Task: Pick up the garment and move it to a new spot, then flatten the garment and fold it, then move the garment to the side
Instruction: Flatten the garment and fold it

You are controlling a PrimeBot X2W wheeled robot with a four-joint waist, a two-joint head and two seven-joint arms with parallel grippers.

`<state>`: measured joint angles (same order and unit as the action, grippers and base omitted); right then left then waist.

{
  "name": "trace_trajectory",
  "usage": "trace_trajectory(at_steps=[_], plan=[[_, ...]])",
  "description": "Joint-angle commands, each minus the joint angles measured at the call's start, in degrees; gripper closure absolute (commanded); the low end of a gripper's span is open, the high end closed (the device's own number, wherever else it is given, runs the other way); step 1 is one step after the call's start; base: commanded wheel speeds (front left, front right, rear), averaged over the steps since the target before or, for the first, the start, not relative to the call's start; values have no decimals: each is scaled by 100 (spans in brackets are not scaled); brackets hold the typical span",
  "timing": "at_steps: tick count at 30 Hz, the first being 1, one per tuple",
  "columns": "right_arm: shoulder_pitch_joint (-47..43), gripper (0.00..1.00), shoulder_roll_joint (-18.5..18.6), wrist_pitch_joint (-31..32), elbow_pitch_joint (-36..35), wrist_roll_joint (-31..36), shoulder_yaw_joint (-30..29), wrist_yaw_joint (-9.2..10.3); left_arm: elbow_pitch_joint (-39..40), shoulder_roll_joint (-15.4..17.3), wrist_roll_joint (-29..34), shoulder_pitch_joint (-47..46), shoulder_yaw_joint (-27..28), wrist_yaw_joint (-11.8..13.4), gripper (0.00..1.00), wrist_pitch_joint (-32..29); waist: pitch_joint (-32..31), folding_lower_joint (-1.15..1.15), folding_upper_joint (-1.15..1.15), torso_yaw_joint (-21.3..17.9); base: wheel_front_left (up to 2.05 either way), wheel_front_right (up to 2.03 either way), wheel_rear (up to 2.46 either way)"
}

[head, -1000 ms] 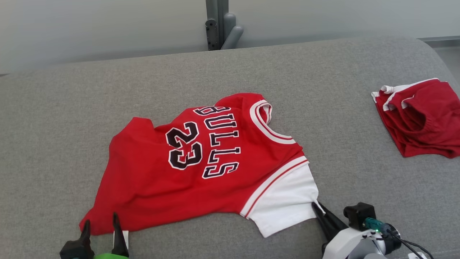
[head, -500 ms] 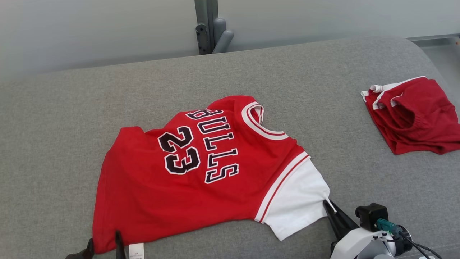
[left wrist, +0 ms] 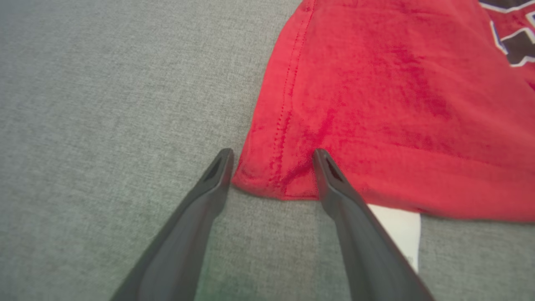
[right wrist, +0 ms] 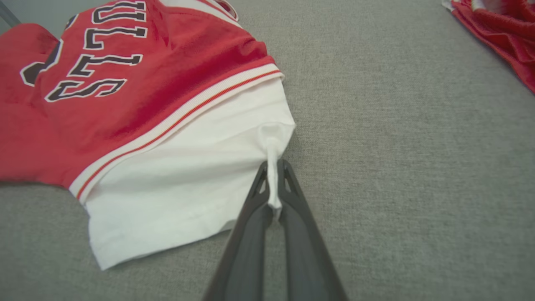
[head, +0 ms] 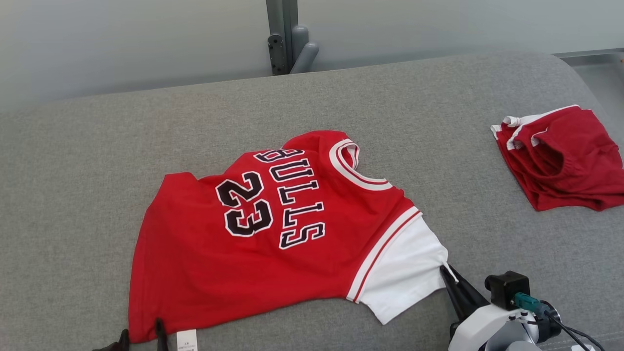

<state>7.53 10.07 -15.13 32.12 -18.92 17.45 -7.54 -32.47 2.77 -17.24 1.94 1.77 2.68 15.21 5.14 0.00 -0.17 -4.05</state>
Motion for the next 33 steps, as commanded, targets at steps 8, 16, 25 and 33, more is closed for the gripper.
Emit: trace_trajectory(at_steps=[8, 16, 25, 33], plan=[[115, 100, -24, 0, -427, -134, -145, 10, 667, 25, 247, -131, 35, -173, 100, -8, -22, 0, 17, 23, 0, 0, 0], [907, 100, 94, -6, -2044, -708, -456, 9, 2449, 49, 652, -1074, 119, -715, 100, -8, -203, 0, 17, 33, 0, 0, 0], [2642, 100, 761, -4, -3070, -1116, -425, 8, 2932, 1082, 901, -3025, -371, -1007, 100, -208, -349, 0, 17, -53, 0, 0, 0], [3895, 100, 1248, 269, -2748, -1194, -200, 8, 2410, 1554, 746, -4297, -676, -1016, 100, -1083, 541, 0, 17, 17, 0, 0, 0]])
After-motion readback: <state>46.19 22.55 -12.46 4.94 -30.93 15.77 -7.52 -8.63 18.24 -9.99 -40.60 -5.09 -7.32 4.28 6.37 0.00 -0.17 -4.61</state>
